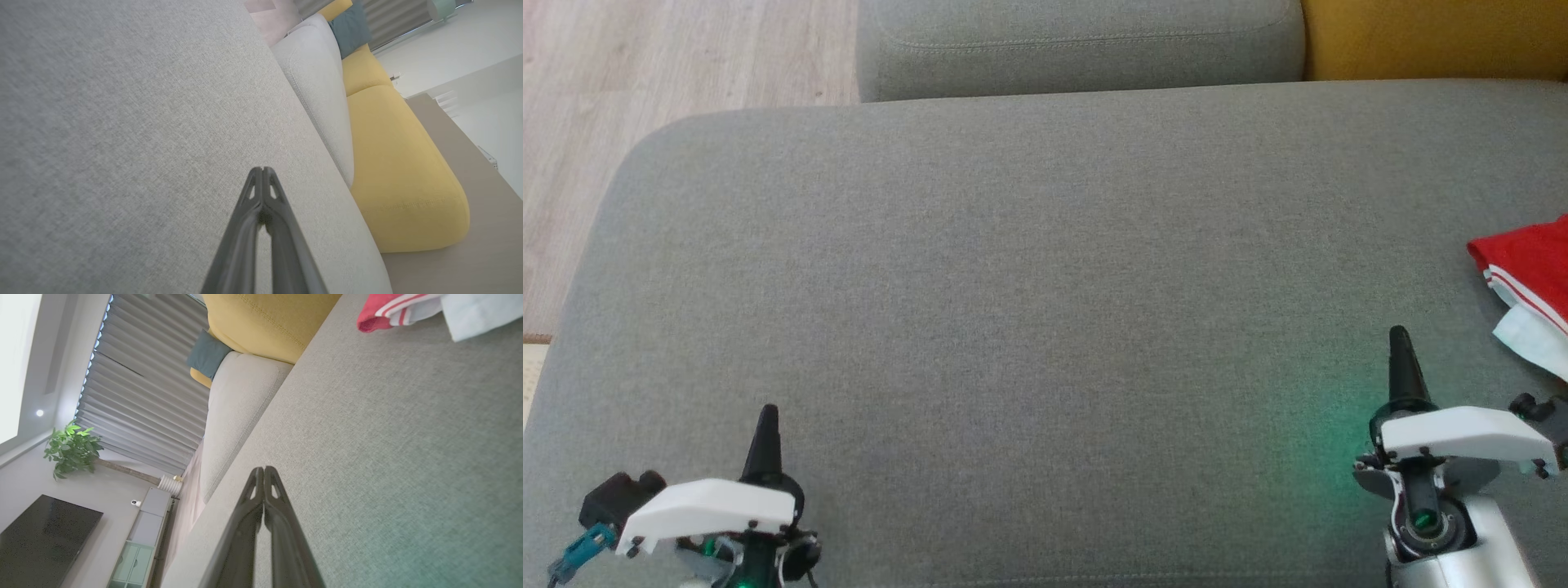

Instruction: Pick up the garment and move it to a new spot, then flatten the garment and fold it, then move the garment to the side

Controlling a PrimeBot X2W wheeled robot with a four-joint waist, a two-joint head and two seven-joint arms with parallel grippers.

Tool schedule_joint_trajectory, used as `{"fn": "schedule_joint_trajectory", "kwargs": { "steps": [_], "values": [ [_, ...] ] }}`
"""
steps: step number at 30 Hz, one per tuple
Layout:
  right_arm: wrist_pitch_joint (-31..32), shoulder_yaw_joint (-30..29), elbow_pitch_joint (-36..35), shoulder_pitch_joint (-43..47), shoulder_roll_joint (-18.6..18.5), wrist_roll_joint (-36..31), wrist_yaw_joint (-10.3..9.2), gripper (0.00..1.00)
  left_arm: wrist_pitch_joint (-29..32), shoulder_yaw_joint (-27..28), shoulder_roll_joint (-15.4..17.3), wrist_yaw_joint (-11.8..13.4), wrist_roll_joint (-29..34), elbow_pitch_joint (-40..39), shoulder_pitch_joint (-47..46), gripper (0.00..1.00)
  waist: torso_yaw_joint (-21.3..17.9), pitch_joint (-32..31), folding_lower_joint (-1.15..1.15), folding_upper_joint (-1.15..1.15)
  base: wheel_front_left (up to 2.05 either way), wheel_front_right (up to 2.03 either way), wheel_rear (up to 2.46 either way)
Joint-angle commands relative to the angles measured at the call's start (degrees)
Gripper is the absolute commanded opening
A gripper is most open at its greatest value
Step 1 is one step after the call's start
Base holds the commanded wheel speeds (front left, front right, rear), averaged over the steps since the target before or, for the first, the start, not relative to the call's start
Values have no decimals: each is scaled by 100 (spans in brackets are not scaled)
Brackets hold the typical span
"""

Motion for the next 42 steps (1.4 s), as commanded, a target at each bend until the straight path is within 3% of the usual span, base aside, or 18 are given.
{"fn": "schedule_joint_trajectory", "kwargs": {
  "steps": [1, 42],
  "values": [
    [26, 36, -246, -83, -24, 148, -3, 0, 36, 175, 86, -57, -129, -226, -322, 0, 1, -3, 0, 0, 0, 0, 0],
    [705, -278, -1103, 297, -21, 2899, -5, 0, 727, 492, 122, -483, -2803, -571, -447, 0, 16, -178, 0, 0, 0, 0, 0]
  ]
}}
